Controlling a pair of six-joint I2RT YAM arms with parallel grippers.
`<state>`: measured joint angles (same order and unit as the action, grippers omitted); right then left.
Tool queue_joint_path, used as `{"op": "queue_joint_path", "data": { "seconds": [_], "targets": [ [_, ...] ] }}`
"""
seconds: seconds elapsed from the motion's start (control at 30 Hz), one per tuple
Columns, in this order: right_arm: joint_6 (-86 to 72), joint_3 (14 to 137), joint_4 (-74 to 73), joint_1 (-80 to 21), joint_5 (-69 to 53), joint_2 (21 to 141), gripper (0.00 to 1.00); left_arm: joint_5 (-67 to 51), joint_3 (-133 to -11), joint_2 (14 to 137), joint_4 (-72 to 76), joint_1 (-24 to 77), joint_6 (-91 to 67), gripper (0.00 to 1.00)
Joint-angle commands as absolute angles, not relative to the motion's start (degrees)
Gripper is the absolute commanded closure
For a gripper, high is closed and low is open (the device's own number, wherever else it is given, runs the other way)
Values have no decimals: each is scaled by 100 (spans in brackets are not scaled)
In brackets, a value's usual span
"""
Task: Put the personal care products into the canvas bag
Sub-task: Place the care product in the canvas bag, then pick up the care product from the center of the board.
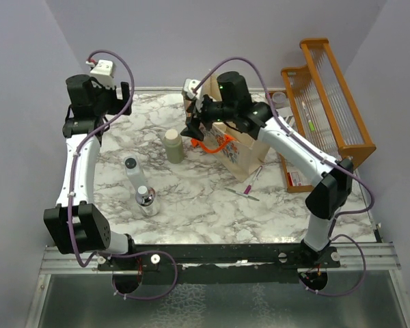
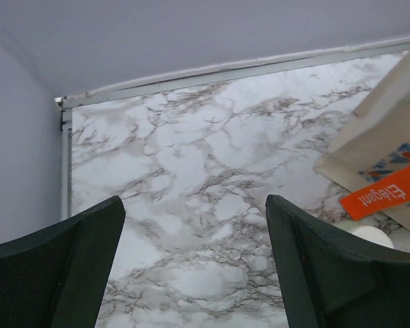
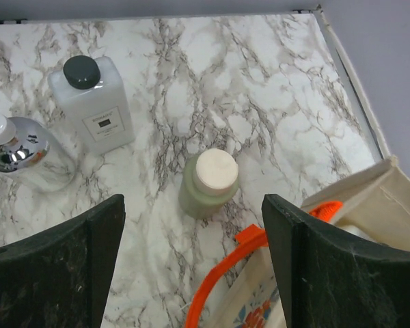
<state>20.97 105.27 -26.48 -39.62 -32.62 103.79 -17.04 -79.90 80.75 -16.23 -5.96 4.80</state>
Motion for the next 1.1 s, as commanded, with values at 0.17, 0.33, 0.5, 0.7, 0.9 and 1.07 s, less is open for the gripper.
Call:
{"op": "queue_joint_path", "data": {
  "seconds": [0.17,0.33,0.5,0.7,0.9,1.07],
  "targets": [
    [2191,11686,-3228,-4462,-2307,11704,18,-1649,-7868,7717,-1473,-1058,29,13],
    [2169,12176,-3315,-4500,-2152,12275,15,-1563,-7781,7534,-1373,-1087,95,13],
    [2222,12475,-3411,-4526,-2092,12744,15,-1547,-7531,7405,-1293,-1085,173,13],
    [2245,12580,-3306,-4528,-2013,13114,16,-1658,-7396,7321,-1219,-1083,193,13],
    [2170,12516,-3184,-4535,-2162,13286,20,-1752,-7384,7311,-1225,-1084,229,13],
    [2082,12461,-3131,-4535,-2354,13314,28,-1740,-7361,7320,-1228,-1090,309,13]
  ]
}}
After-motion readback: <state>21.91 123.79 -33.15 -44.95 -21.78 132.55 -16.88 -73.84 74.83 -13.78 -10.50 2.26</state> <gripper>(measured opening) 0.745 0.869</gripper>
